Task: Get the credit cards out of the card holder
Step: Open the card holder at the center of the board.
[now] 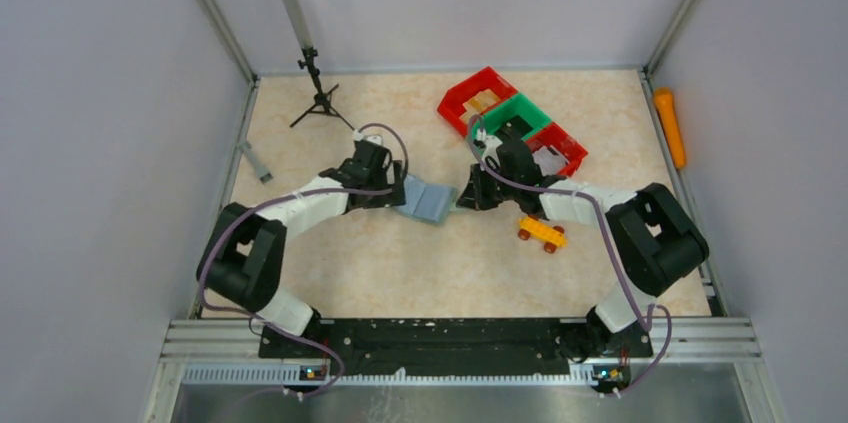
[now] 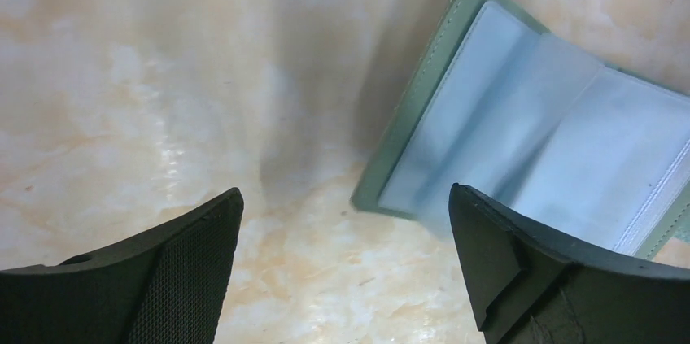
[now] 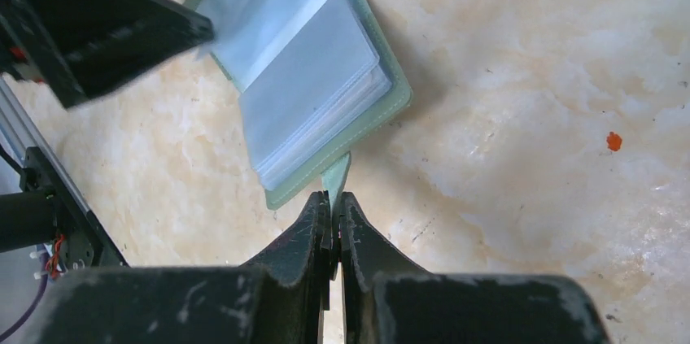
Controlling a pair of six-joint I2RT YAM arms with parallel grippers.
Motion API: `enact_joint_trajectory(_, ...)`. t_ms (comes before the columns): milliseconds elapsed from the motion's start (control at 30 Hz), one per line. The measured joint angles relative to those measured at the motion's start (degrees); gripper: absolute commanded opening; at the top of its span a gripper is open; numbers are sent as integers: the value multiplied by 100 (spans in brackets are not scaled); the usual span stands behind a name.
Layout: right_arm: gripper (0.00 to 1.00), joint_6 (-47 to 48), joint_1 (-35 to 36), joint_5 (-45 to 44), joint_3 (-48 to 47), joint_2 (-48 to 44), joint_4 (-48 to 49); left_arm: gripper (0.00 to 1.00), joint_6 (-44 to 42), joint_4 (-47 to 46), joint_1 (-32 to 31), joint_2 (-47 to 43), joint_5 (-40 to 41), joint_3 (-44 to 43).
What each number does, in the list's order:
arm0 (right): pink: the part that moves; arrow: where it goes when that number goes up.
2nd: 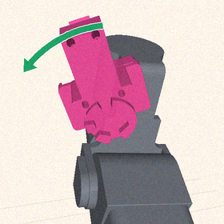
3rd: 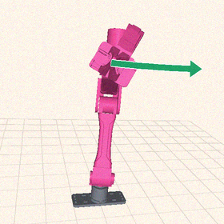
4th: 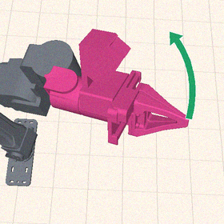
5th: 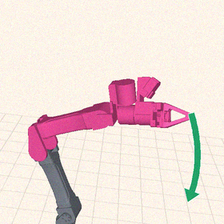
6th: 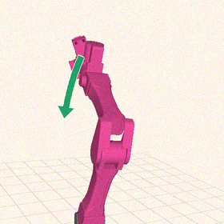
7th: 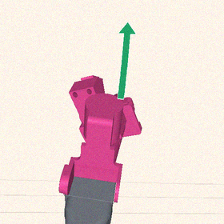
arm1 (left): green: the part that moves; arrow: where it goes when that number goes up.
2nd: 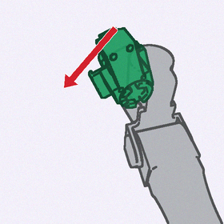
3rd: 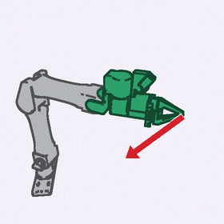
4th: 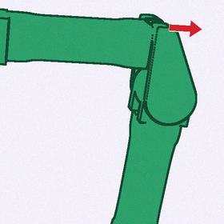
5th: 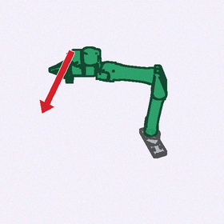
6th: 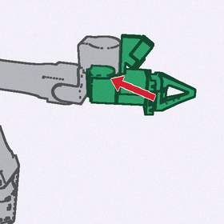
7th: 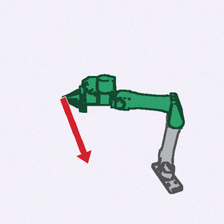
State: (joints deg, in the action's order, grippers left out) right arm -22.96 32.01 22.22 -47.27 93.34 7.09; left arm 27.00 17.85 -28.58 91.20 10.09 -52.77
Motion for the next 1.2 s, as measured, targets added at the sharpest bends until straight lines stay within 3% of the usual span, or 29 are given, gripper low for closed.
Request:
enact_joint_trajectory(200, 0, -13, 0, -9, 0, 0, -24, 99, 173, -459, 431, -1139, -317, 765)
enact_joint_trajectory(367, 0, -13, 0, -4, 0, 0, -28, 99, 2, -960, 264, -1368, -925, 846)
enact_joint_trajectory(500, 0, -13, 0, -2, 0, 0, -26, 99, -310, -1187, -212, -1368, -1121, 852)
enact_joint_trajectory(833, 0, -15, 0, 35, 0, 2, -26, 99, -533, -942, -592, -166, -1360, 192)
enact_joint_trajectory(1200, 0, -17, 0, 109, 0, 0, -26, 99, -616, -728, -675, 293, -1810, -101)
